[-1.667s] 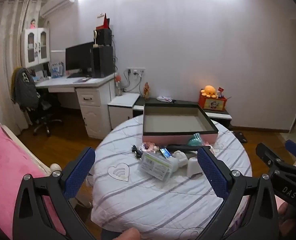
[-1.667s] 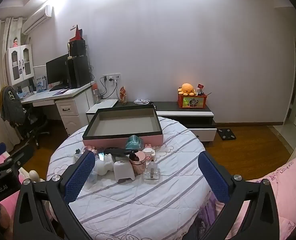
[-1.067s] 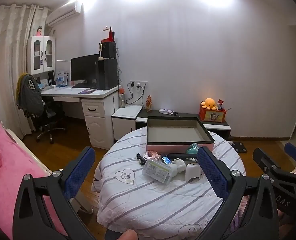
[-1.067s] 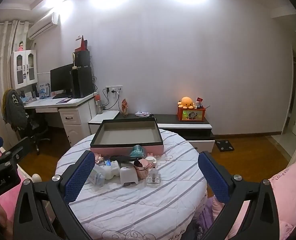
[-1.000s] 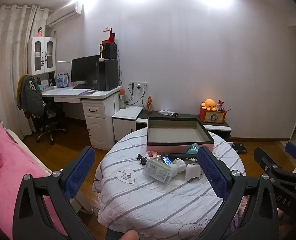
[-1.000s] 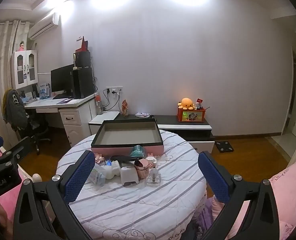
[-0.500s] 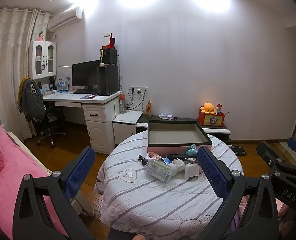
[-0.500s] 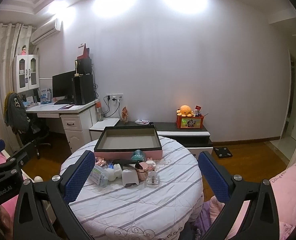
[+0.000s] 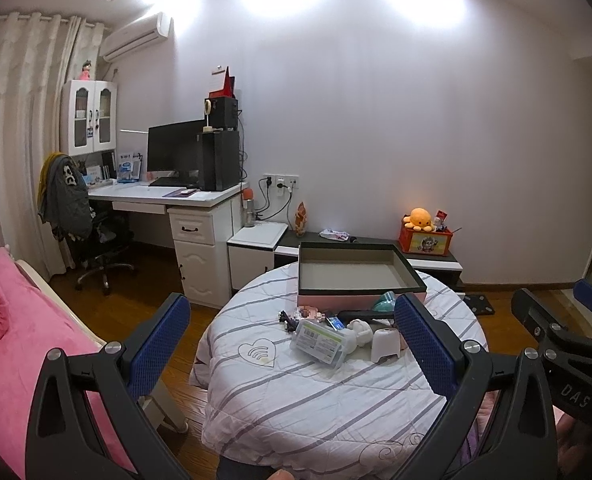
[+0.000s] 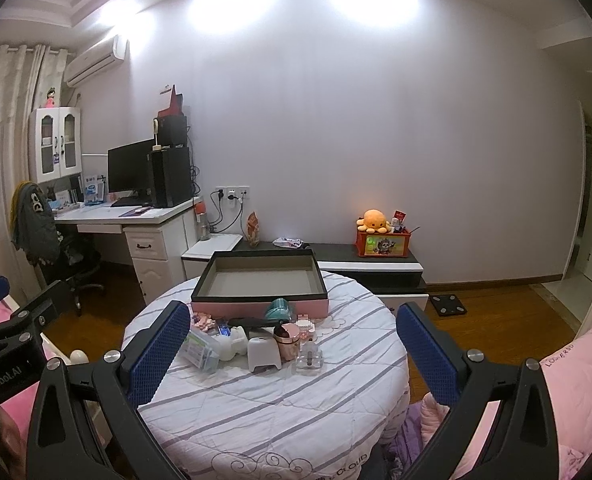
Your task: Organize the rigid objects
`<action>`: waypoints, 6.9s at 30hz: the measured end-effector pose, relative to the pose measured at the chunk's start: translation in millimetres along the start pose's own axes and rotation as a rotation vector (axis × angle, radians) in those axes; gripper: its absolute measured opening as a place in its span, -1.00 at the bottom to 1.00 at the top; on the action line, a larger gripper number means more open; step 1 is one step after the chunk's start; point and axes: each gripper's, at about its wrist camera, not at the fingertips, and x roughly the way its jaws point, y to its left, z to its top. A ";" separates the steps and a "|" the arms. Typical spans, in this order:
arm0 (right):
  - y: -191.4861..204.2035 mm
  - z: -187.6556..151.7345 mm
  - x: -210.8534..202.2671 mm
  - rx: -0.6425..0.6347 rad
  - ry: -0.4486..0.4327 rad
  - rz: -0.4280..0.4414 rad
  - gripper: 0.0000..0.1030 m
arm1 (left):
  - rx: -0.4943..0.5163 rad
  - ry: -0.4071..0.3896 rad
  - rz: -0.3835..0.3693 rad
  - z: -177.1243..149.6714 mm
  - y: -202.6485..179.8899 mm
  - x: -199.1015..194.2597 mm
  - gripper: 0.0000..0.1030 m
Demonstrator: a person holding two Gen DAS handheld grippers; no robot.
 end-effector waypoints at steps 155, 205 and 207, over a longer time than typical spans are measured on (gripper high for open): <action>-30.2 34.1 385.0 -0.001 0.403 0.250 -0.01 | 0.017 0.373 -0.181 22.8 -67.5 398.9 0.88; -22.2 31.2 288.1 0.031 0.339 0.191 1.00 | 0.006 0.283 -0.071 23.2 -19.1 267.1 1.00; -24.5 29.5 265.0 0.035 0.310 0.186 1.00 | -0.008 0.264 -0.081 22.6 -14.7 249.0 1.00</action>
